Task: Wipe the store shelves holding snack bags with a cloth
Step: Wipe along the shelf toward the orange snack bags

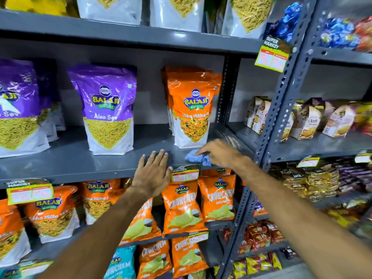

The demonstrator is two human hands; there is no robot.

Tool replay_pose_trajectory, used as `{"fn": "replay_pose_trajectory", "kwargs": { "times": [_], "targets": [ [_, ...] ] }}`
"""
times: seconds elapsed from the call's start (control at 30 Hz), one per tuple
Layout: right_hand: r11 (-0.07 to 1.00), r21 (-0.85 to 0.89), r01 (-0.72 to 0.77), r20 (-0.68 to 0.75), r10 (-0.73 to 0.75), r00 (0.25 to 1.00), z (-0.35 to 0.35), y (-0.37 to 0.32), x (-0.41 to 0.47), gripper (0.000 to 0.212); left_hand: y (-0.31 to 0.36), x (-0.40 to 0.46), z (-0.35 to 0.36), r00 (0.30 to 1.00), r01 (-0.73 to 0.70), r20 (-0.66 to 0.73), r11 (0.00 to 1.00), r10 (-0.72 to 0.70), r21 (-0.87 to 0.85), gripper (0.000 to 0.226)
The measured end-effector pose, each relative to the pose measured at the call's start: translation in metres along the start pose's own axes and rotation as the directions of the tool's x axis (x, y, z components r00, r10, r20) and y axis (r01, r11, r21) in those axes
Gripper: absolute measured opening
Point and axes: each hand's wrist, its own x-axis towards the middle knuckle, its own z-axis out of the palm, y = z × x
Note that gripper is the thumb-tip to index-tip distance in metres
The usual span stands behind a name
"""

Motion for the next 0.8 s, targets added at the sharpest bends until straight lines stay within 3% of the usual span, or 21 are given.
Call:
{"fn": "replay_pose_trajectory", "kwargs": {
  "times": [0.1, 0.27, 0.43, 0.57, 0.67, 0.8],
  "targets": [
    [0.993, -0.066, 0.1, 0.007, -0.1, 0.995, 0.008, 0.016, -0.006, 0.065, 0.029, 0.018, 0.005, 0.999, -0.015, 0.033, 1.0, 0.016, -0.024, 0.07],
    [0.995, -0.094, -0.026, -0.029, 0.023, 0.999, -0.01, 0.067, -0.019, 0.058, 0.061, 0.039, 0.01, 0.999, -0.008, 0.048, 1.0, 0.008, 0.003, 0.081],
    [0.995, -0.098, -0.021, -0.011, 0.02, 1.0, -0.003, 0.078, -0.021, 0.057, 0.086, 0.061, 0.013, 0.999, -0.017, 0.034, 1.0, 0.017, -0.008, 0.093],
    [0.98, -0.053, -0.19, -0.094, 0.185, 0.978, -0.008, 0.098, -0.004, 0.054, 0.094, 0.071, 0.023, 0.999, 0.02, 0.034, 1.0, -0.02, -0.021, 0.077],
    [0.946, 0.078, -0.314, -0.183, 0.323, 0.928, -0.012, 0.11, 0.031, 0.05, 0.093, 0.072, 0.027, 0.999, 0.03, 0.034, 1.0, -0.03, 0.0, 0.085],
    [0.889, 0.162, -0.428, -0.235, 0.456, 0.858, -0.016, 0.122, 0.087, 0.026, 0.09, 0.073, 0.026, 0.999, 0.017, 0.041, 1.0, -0.017, 0.0, 0.094]
  ]
}}
